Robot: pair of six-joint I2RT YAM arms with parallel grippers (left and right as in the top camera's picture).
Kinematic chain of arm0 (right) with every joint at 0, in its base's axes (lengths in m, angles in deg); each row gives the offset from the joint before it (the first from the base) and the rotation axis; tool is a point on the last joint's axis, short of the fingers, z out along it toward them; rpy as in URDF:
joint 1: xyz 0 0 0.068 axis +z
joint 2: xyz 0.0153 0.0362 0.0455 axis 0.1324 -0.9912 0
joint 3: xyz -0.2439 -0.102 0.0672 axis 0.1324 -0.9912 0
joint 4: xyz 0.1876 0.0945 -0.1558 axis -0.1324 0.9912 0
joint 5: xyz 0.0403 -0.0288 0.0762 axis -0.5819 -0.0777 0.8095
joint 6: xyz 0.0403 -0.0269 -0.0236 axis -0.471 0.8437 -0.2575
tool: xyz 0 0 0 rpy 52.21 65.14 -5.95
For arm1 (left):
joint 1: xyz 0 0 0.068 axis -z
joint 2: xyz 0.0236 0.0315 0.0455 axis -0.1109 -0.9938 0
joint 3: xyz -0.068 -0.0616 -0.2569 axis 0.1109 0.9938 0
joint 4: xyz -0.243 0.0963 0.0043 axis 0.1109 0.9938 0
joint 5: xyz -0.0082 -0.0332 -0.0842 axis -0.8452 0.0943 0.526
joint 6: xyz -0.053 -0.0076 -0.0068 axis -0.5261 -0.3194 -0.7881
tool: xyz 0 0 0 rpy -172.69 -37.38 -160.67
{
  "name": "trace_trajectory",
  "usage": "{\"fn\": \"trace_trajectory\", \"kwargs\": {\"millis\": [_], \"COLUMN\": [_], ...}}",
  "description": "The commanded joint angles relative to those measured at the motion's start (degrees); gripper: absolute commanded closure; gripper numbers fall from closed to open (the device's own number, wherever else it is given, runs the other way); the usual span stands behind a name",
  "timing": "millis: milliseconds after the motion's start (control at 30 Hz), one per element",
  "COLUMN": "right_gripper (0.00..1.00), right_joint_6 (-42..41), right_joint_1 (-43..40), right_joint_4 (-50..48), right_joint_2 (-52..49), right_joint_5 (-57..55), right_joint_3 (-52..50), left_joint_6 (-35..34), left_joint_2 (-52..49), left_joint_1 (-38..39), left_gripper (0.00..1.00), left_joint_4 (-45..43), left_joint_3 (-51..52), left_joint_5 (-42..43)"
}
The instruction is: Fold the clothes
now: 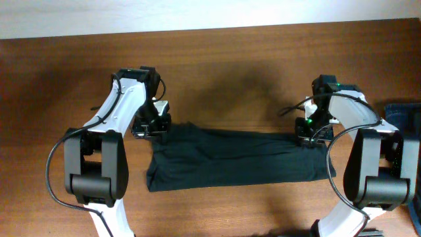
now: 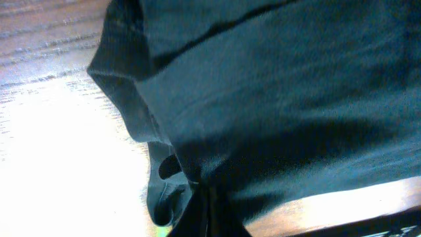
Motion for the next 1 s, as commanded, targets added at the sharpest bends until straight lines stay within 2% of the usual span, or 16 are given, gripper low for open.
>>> {"fn": "trace_trajectory", "kwargs": {"millis": [0,67,133,200,267,467,567,633,667,700,733,833,900,967], "right_gripper": [0.51,0.35,0.27,0.17,0.14,0.08,0.11,0.23,0.29,0.39,0.43,0.43,0.44,0.44], "right_joint_6": [-0.35,-0.33,-0.33,-0.33,-0.33,-0.33,-0.33,-0.33,-0.35,-0.35,-0.33,-0.33,-0.33,-0.33], "right_joint_1": [-0.31,-0.33,-0.35,-0.35,-0.31,-0.28,-0.28,-0.24,-0.13,-0.07,0.07,0.09,0.07,0.09], "right_joint_4": [-0.31,-0.11,1.03,3.34,5.53,9.31,9.68,9.55,9.25,9.11,8.79,7.61,6.84,6.47], "right_joint_2": [1.49,1.49,1.49,1.49,1.49,1.49,1.49,1.49,1.49,1.46,1.42,1.42,1.42,1.42], "right_joint_5": [-1.09,-1.09,-0.57,0.02,0.46,0.96,3.52,4.85,5.03,5.01,4.98,4.98,4.98,5.01], "right_joint_3": [-0.63,0.24,2.27,5.77,9.05,15.63,16.22,15.72,15.21,14.80,14.36,13.22,12.46,11.78], "left_joint_6": [-0.20,-0.22,-0.26,-0.26,-0.24,-0.24,-0.22,-0.22,-0.22,-0.22,-0.24,-0.22,-0.22,-0.22], "left_joint_2": [2.03,2.03,2.05,2.08,2.16,2.58,2.58,2.51,2.32,2.12,1.97,1.11,0.50,0.00], "left_joint_1": [-0.24,-0.39,-0.79,-1.29,-1.64,-1.31,-0.72,-0.24,0.00,0.31,0.52,1.09,1.27,1.27], "left_gripper": [0.90,0.80,0.67,0.60,0.55,0.54,0.58,0.64,0.65,0.65,0.66,0.62,0.49,0.48], "left_joint_4": [0.28,0.26,0.31,0.48,0.68,-0.17,-3.45,-6.08,-7.23,-8.13,-8.87,-11.69,-12.98,-13.25], "left_joint_3": [1.70,1.57,0.55,-1.11,-2.84,-7.72,-8.90,-8.74,-8.48,-8.22,-7.96,-7.21,-6.95,-6.91], "left_joint_5": [-0.44,-0.42,-0.28,1.22,2.73,2.86,2.84,2.71,2.67,2.64,2.64,2.62,2.56,1.42]}}
